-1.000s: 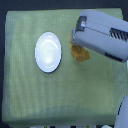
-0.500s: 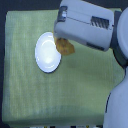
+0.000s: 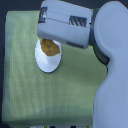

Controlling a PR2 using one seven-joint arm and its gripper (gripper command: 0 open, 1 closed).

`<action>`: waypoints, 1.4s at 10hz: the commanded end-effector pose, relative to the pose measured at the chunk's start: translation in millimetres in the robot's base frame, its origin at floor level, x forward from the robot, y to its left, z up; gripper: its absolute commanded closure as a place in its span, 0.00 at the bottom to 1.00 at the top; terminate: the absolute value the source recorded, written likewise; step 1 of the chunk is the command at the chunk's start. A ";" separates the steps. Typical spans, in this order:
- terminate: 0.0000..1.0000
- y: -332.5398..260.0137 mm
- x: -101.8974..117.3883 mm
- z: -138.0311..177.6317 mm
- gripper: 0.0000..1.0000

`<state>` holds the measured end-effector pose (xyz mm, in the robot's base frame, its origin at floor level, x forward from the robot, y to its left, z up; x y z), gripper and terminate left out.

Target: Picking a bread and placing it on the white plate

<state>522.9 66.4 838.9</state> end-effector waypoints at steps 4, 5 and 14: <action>0.00 21.6 -3.8 -15.7 1.00; 0.00 23.9 -5.0 -15.4 1.00; 0.00 17.2 -12.5 -12.7 0.00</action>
<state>519.1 92.3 825.8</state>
